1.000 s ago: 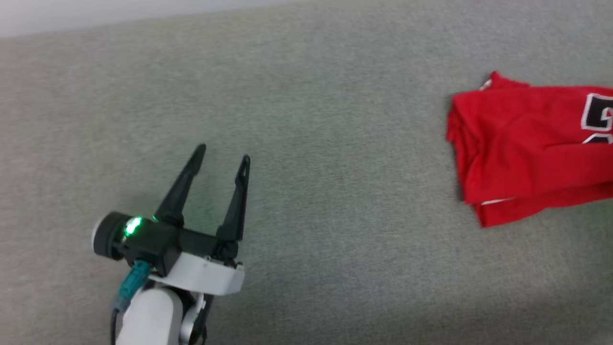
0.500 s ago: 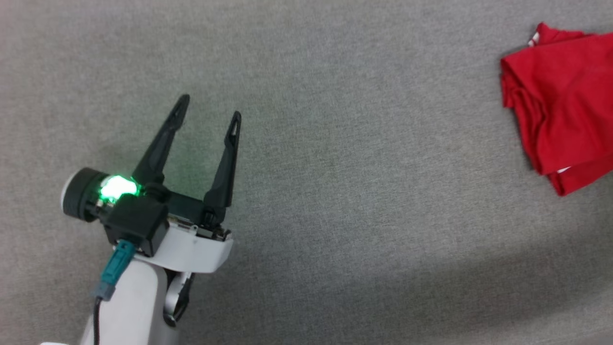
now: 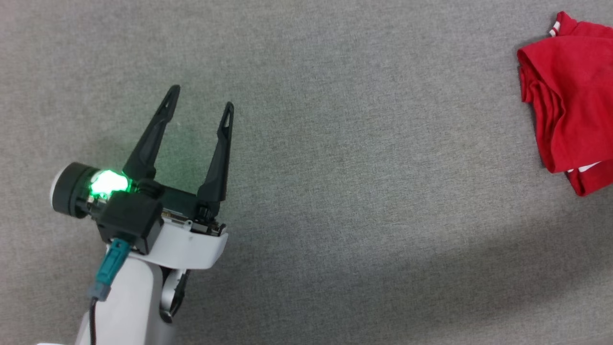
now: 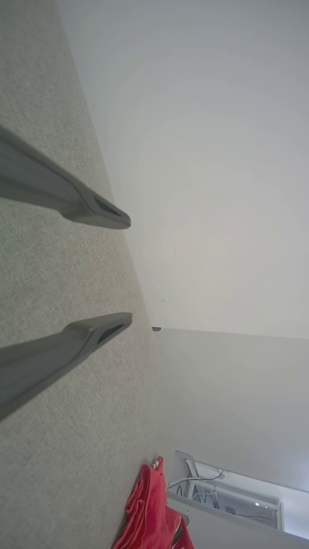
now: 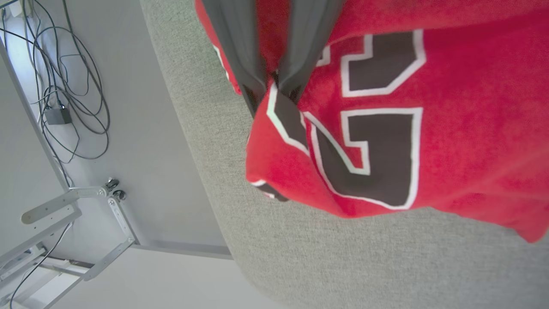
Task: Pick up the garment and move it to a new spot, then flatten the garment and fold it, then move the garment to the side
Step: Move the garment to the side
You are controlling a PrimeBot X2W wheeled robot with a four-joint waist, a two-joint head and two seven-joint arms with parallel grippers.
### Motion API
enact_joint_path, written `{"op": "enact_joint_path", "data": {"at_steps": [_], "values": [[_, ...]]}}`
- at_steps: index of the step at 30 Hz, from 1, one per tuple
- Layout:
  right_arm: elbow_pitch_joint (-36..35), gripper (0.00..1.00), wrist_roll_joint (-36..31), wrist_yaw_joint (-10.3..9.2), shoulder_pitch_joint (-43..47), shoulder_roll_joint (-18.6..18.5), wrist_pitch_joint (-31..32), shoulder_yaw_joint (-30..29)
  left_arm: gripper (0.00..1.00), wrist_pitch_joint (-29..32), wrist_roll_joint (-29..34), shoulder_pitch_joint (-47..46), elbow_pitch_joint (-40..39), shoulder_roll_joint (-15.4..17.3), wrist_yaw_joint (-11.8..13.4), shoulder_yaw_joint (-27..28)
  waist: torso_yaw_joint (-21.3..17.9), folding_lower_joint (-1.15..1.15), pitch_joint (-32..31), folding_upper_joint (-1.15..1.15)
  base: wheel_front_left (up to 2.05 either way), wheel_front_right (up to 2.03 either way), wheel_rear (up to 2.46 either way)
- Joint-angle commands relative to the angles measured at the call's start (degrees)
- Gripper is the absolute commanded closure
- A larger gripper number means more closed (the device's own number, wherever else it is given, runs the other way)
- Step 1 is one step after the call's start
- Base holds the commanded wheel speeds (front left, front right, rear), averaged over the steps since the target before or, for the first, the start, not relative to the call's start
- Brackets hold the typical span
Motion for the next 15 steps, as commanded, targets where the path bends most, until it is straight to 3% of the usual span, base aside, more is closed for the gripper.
{"op": "enact_joint_path", "data": {"at_steps": [1, 3, 10, 15], "values": [[0.5, 0.69, 0.2, -0.1, -0.7, -0.1, -0.7, 0.5, 0.0, 0.0, 0.4, -0.4, 0.1, -0.2, 0.4, 0.1, 0.1, 0.0, -0.6, 0.0, 0.0, 0.0, 0.0], [1.2, 0.0, 0.6, -0.1, -0.9, -0.1, -1.8, 1.3, 0.0, 0.0, 0.4, -0.1, 0.8, -0.5, 0.4, 0.0, 0.3, 0.0, -1.7, 0.0, 0.0, 0.0, 0.0], [1.2, 0.0, 0.3, -0.1, 0.9, -0.8, -5.6, 5.4, 0.0, 0.0, -1.1, 2.7, 3.5, -2.0, 1.0, 0.7, 1.6, 0.0, -7.9, 0.0, 0.0, 0.0, 0.0], [-1.4, 0.0, 1.7, -0.1, 4.4, 1.4, -7.8, 9.3, 0.0, 0.0, -2.8, 6.4, 5.9, -3.0, 1.1, 2.7, 3.1, 0.0, -13.2, 0.0, 0.0, 0.0, 0.0]]}}
